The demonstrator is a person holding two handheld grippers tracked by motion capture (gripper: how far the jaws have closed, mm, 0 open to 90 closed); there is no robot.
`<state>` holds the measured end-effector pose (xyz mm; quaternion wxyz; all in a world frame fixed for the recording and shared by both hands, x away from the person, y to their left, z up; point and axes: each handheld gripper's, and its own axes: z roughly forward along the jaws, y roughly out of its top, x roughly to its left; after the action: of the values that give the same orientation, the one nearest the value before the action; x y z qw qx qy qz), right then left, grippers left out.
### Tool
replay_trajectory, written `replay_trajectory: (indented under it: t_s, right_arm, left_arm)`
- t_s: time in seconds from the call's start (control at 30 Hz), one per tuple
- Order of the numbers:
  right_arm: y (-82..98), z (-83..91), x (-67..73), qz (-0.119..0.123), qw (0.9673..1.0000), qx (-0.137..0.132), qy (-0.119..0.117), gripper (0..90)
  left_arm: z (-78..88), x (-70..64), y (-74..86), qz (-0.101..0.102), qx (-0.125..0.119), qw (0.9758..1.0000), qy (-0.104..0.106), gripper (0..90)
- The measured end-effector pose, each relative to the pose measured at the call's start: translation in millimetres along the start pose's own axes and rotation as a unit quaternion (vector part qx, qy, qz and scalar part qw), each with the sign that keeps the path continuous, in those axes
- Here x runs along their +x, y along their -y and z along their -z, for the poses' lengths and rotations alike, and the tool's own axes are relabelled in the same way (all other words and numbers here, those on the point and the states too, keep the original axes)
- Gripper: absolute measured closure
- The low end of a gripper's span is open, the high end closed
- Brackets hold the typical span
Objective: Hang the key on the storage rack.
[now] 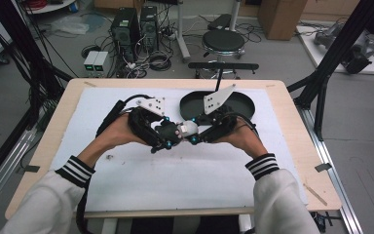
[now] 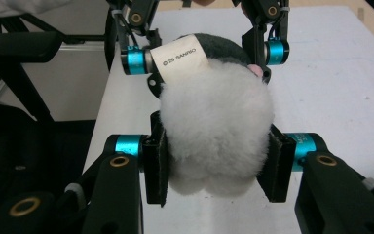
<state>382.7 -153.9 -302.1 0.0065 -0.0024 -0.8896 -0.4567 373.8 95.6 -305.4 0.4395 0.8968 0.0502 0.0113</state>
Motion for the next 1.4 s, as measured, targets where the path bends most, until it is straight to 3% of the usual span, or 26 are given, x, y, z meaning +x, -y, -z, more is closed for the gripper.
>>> replay_trajectory:
  t_s: [0.03,0.07,0.1,0.27,0.43,0.47,0.5,0.53,0.57,0.7,0.73,0.77,0.8,0.83,0.9,0.93,0.97,1.0,1.03,1.07,1.17,1.2,1.3,1.33,1.37,1.4]
  right_arm:
    - [0.0,0.0,0.0,0.000,1.0000,0.000,0.000,54.9]
    - [0.0,2.1,0.4,-0.001,1.0000,-0.004,0.004,54.9]
    - [0.1,2.6,0.9,-0.002,1.0000,-0.002,0.005,54.8]
    - [0.7,7.5,3.1,-0.009,0.9998,-0.001,0.016,54.8]
    - [2.7,16.4,3.3,-0.020,0.9991,-0.006,0.037,54.8]
    - [4.3,21.5,2.9,-0.029,0.9982,-0.011,0.051,54.8]
    - [5.2,23.9,2.7,-0.033,0.9978,-0.014,0.057,54.8]
    - [6.8,28.4,2.2,-0.039,0.9970,-0.019,0.065,54.7]
    - [6.8,28.4,2.2,-0.039,0.9970,-0.019,0.065,54.7]
    - [11.9,43.8,2.7,-0.062,0.9926,-0.037,0.098,54.7]
    - [15.0,51.1,3.0,-0.072,0.9893,-0.049,0.117,54.8]
    - [15.0,51.1,3.0,-0.072,0.9893,-0.049,0.117,54.8]
    - [18.4,57.8,2.7,-0.084,0.9854,-0.058,0.137,54.7]
    - [18.4,57.8,2.7,-0.084,0.9854,-0.058,0.137,54.7]
    - [22.5,64.1,1.7,-0.101,0.9806,-0.067,0.154,54.7]
    - [27.4,70.1,0.1,-0.121,0.9750,-0.078,0.169,54.7]
    - [27.4,70.1,0.1,-0.121,0.9750,-0.078,0.169,54.7]
    - [32.0,75.5,-1.1,-0.131,0.9697,-0.089,0.186,54.7]
    - [32.0,75.5,-1.1,-0.131,0.9697,-0.089,0.186,54.7]
    - [36.5,81.1,-2.9,-0.144,0.9637,-0.097,0.203,54.7]
    - [38.7,84.9,-3.6,-0.152,0.9589,-0.098,0.218,54.7]
    - [40.6,89.1,-4.5,-0.160,0.9534,-0.104,0.233,54.8]
    - [43.7,95.1,-5.9,-0.172,0.9439,-0.113,0.258,54.8]
    - [44.9,96.9,-6.3,-0.178,0.9406,-0.115,0.265,54.8]
    - [45.7,98.3,-6.7,-0.182,0.9387,-0.116,0.269,54.8]
    - [47.1,100.4,-7.2,-0.185,0.9352,-0.117,0.278,54.8]
  left_arm:
    - [0.0,0.0,0.0,0.000,0.000,1.0000,0.000,29.6]
    - [0.7,1.2,2.8,0.002,-0.022,0.9996,0.014,13.5]
    - [1.2,0.8,4.2,0.013,-0.033,0.9993,-0.009,2.8]
    - [13.4,-1.2,10.1,-0.003,-0.064,0.9974,-0.034,1.7]
    - [24.9,-2.7,16.4,0.004,-0.079,0.9948,-0.065,1.7]
    - [31.8,-3.6,21.6,0.010,-0.091,0.9923,-0.083,1.7]
    - [31.8,-3.6,21.6,0.010,-0.091,0.9923,-0.083,1.7]
    - [41.1,-5.0,30.1,0.016,-0.103,0.9893,-0.102,1.7]
    - [41.1,-5.0,30.1,0.016,-0.103,0.9893,-0.102,1.7]
    - [58.8,-11.2,48.5,0.030,-0.135,0.9796,-0.146,1.7]
    - [69.0,-13.9,58.5,0.035,-0.153,0.9743,-0.162,1.7]
    - [69.0,-13.9,58.5,0.035,-0.153,0.9743,-0.162,1.7]
    - [78.0,-16.5,67.7,0.043,-0.165,0.9691,-0.178,1.7]
    - [78.0,-16.5,67.7,0.043,-0.165,0.9691,-0.178,1.7]
    - [87.5,-19.0,77.6,0.048,-0.174,0.9640,-0.195,1.7]
    - [93.2,-21.4,85.0,0.052,-0.183,0.9595,-0.208,1.7]
    - [93.2,-21.4,85.0,0.052,-0.183,0.9595,-0.208,1.7]
    - [98.0,-24.2,93.5,0.052,-0.191,0.9538,-0.226,1.7]
    - [98.0,-24.2,93.5,0.052,-0.191,0.9538,-0.226,1.7]
    - [100.7,-26.6,101.8,0.055,-0.204,0.9487,-0.235,1.7]
    - [102.4,-28.1,109.8,0.059,-0.209,0.9459,-0.241,1.7]
    - [102.2,-29.5,117.6,0.067,-0.215,0.9427,-0.246,1.7]
    - [101.5,-31.4,124.8,0.072,-0.218,0.9398,-0.253,1.7]
    - [99.8,-33.7,131.0,0.074,-0.226,0.9360,-0.259,1.7]
    - [99.8,-33.7,131.0,0.074,-0.226,0.9360,-0.259,1.7]
    - [96.5,-35.9,137.2,0.075,-0.226,0.9336,-0.268,1.7]
